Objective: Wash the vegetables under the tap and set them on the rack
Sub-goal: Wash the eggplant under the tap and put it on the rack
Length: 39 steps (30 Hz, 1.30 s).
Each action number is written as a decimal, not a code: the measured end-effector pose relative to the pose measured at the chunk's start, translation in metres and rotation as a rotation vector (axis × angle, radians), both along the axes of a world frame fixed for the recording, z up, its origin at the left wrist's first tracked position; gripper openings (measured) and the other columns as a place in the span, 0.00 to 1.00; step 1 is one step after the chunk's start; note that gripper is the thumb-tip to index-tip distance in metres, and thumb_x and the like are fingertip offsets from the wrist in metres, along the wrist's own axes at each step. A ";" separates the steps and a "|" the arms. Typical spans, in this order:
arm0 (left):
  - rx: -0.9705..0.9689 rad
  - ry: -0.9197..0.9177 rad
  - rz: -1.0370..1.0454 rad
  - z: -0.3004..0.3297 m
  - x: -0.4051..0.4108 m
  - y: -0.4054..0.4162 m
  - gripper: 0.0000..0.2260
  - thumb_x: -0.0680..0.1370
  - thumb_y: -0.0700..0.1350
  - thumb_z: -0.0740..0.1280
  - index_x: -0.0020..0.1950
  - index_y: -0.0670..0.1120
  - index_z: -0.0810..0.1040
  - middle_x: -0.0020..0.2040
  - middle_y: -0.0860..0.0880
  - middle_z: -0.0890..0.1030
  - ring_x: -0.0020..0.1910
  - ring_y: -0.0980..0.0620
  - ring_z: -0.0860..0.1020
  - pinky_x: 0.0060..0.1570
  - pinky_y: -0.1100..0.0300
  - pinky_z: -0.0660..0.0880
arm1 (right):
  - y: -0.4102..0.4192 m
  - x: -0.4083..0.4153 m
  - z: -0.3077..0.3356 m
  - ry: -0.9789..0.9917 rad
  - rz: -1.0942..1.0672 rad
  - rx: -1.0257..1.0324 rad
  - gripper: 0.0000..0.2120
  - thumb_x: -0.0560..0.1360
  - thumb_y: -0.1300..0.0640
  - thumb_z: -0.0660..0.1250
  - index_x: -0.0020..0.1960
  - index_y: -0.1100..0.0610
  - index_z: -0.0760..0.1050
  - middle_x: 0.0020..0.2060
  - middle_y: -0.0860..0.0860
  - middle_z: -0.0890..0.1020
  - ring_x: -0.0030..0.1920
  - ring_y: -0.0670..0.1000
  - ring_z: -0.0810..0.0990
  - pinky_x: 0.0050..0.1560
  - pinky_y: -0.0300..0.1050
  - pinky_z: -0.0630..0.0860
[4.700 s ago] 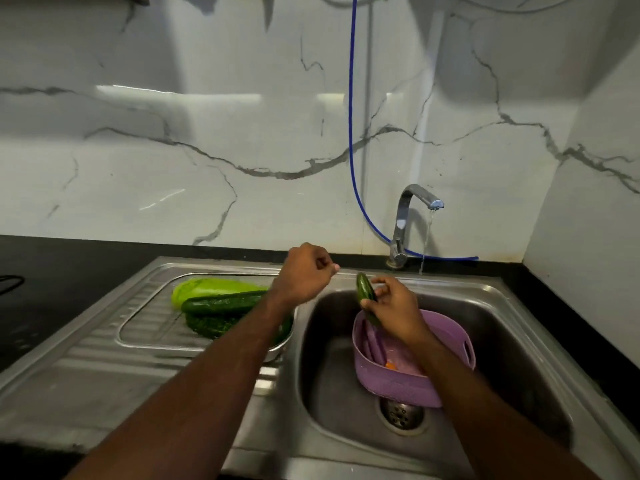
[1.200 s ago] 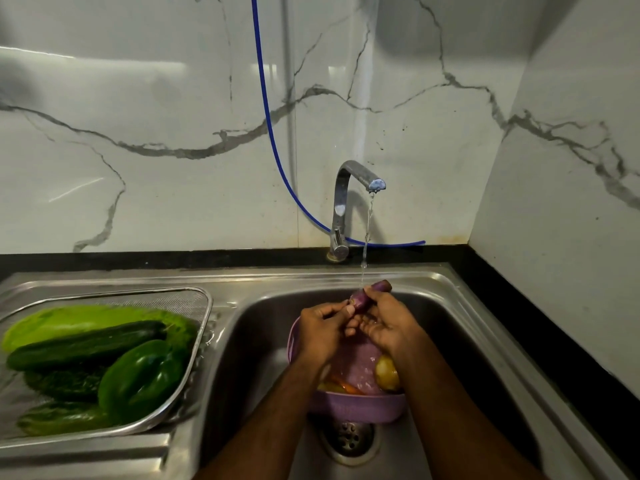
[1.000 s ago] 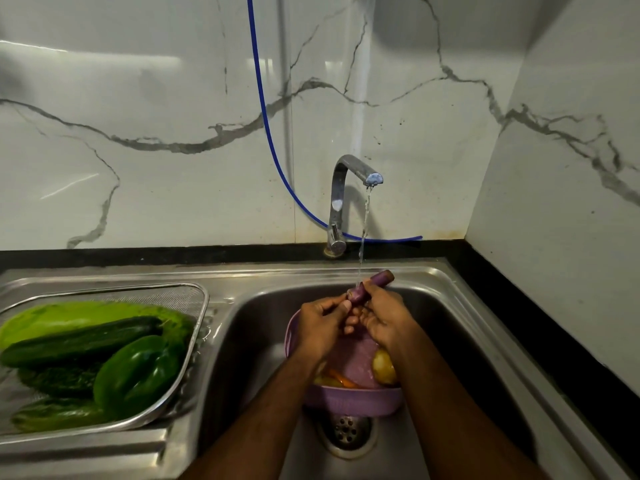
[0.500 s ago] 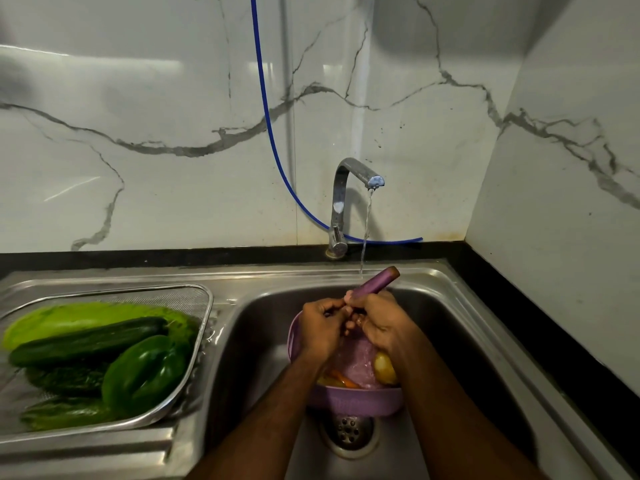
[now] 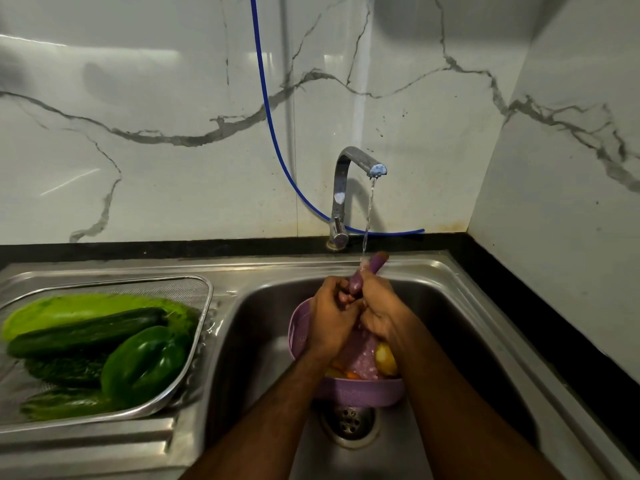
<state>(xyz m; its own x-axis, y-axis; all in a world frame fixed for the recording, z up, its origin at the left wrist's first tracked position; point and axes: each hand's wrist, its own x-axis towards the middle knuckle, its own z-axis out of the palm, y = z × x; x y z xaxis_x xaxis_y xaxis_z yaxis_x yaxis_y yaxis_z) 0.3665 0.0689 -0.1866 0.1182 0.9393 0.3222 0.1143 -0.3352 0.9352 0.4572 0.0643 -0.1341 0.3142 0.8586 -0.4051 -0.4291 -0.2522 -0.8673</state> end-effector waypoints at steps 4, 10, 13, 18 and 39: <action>0.036 0.080 0.043 0.003 0.001 0.000 0.09 0.72 0.42 0.75 0.50 0.51 0.78 0.43 0.53 0.82 0.42 0.54 0.80 0.43 0.57 0.80 | 0.001 0.003 -0.003 0.010 0.001 0.016 0.20 0.85 0.43 0.58 0.49 0.59 0.76 0.47 0.60 0.84 0.48 0.57 0.85 0.48 0.53 0.81; -0.072 0.085 0.018 0.009 0.004 -0.001 0.07 0.79 0.47 0.69 0.50 0.44 0.82 0.42 0.47 0.84 0.40 0.53 0.82 0.43 0.52 0.81 | -0.002 0.010 -0.009 0.095 0.034 0.094 0.11 0.81 0.54 0.68 0.57 0.62 0.79 0.52 0.60 0.85 0.49 0.56 0.86 0.50 0.54 0.83; -0.335 -0.186 -0.162 0.019 0.003 -0.009 0.14 0.83 0.46 0.64 0.45 0.37 0.79 0.31 0.41 0.78 0.28 0.50 0.75 0.28 0.57 0.72 | -0.003 0.012 -0.007 0.072 0.029 0.166 0.07 0.79 0.60 0.71 0.55 0.61 0.78 0.43 0.56 0.86 0.38 0.54 0.83 0.41 0.51 0.77; -0.754 -0.440 -0.359 0.031 -0.005 -0.014 0.19 0.84 0.52 0.57 0.39 0.45 0.78 0.28 0.51 0.72 0.25 0.55 0.69 0.20 0.64 0.62 | 0.003 0.010 -0.006 0.132 -0.025 0.172 0.14 0.77 0.52 0.74 0.55 0.59 0.77 0.38 0.53 0.84 0.37 0.52 0.84 0.34 0.46 0.80; -0.803 -0.415 -0.513 0.026 -0.012 -0.003 0.24 0.84 0.61 0.52 0.46 0.44 0.76 0.30 0.50 0.68 0.25 0.56 0.62 0.23 0.63 0.58 | 0.003 0.014 -0.007 0.272 0.123 0.191 0.09 0.77 0.54 0.72 0.48 0.60 0.78 0.44 0.58 0.83 0.45 0.54 0.84 0.55 0.51 0.82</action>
